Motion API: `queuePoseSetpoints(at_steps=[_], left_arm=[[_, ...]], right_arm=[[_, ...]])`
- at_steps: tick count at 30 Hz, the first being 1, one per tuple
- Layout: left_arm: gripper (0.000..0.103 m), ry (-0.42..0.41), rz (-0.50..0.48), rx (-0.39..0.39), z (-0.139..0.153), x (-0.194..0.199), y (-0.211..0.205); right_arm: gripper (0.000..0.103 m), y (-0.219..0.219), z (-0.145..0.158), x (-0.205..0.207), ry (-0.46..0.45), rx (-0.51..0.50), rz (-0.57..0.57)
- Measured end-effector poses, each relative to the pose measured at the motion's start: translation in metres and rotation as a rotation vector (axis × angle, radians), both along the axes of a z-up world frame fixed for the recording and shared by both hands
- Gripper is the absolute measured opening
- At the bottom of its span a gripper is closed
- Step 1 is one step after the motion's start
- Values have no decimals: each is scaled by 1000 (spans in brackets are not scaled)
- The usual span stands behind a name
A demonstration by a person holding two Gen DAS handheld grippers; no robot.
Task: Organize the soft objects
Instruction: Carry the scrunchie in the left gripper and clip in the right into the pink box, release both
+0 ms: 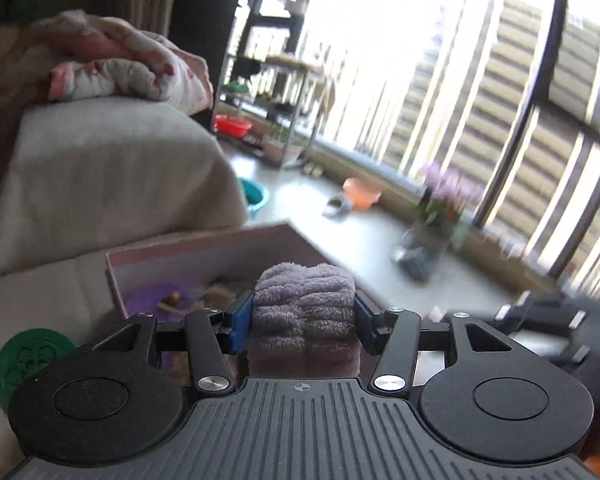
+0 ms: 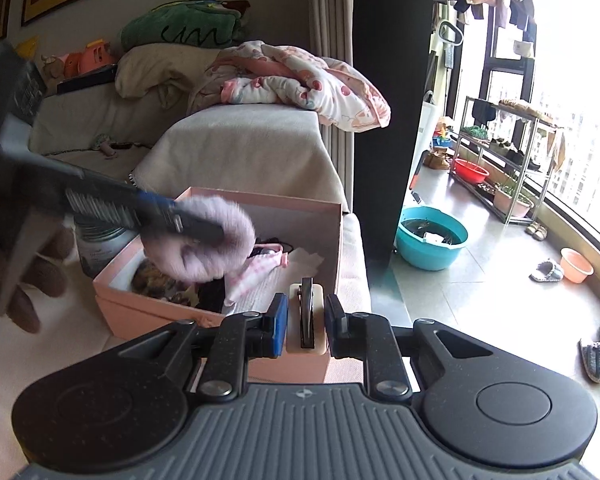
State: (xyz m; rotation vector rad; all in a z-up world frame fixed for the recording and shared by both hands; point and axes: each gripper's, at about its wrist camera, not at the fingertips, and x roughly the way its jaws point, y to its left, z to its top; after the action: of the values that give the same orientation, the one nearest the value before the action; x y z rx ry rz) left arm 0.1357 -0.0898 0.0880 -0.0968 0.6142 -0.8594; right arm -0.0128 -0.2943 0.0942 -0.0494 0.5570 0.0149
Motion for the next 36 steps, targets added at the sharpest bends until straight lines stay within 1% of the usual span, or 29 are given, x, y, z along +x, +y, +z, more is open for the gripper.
queuePoseSetpoints(at_steps=[1, 3, 5, 6, 7, 8, 9, 11, 12, 13, 14, 15, 18, 21, 23, 25, 27, 29, 31, 33, 36], left_arm=[[57, 14, 20, -70, 5, 2, 7], [56, 17, 58, -178, 15, 5, 20], [56, 4, 80, -235, 22, 14, 26], [56, 0, 81, -243, 24, 16, 27], [56, -5, 79, -221, 27, 17, 25], [56, -16, 80, -162, 28, 16, 18], [56, -37, 70, -73, 25, 15, 6], [56, -83, -4, 141, 6, 8, -27], [56, -96, -49, 231, -6, 6, -41], [56, -91, -88, 292, -19, 11, -54], [57, -79, -119, 325, -28, 8, -60], [58, -64, -142, 340, -35, 9, -65], [58, -60, -149, 358, -46, 12, -70], [59, -59, -158, 376, -49, 18, -72], [59, -69, -156, 380, -46, 16, -70], [58, -83, -151, 378, -40, 9, -63], [58, -113, -146, 366, -31, 2, -50], [58, -137, -138, 343, -20, -4, -37], [59, -150, -125, 313, -10, -7, -28], [57, -158, -83, 271, 0, -9, -14], [57, -140, 8, 190, 12, -17, 9]], right_arm=[[20, 0, 2, 1, -2, 2, 0], [20, 1, 5, 2, -11, 4, 5], [20, 1, 8, 2, -22, 0, 12], [20, 1, 9, 3, -24, -4, 16], [20, 2, 10, 3, -26, -10, 17], [20, 2, 10, 4, -27, -13, 17], [20, 2, 11, 5, -27, -14, 16], [20, 1, 13, 8, -33, -23, 11], [20, 1, 15, 10, -38, -29, 9], [20, 0, 19, 13, -46, -38, 7], [20, -1, 25, 17, -52, -44, 12], [20, -1, 30, 22, -55, -42, 27], [20, -3, 44, 47, -19, 20, 110], [20, 0, 40, 82, 52, 117, 177], [20, 2, 28, 108, 125, 183, 200], [20, 4, 8, 134, 228, 231, 197], [20, 4, -9, 145, 271, 246, 177], [20, 3, -19, 145, 273, 244, 167], [20, -1, -21, 139, 266, 263, 166], [20, -2, -21, 134, 264, 255, 155], [20, -4, -18, 127, 247, 237, 147]])
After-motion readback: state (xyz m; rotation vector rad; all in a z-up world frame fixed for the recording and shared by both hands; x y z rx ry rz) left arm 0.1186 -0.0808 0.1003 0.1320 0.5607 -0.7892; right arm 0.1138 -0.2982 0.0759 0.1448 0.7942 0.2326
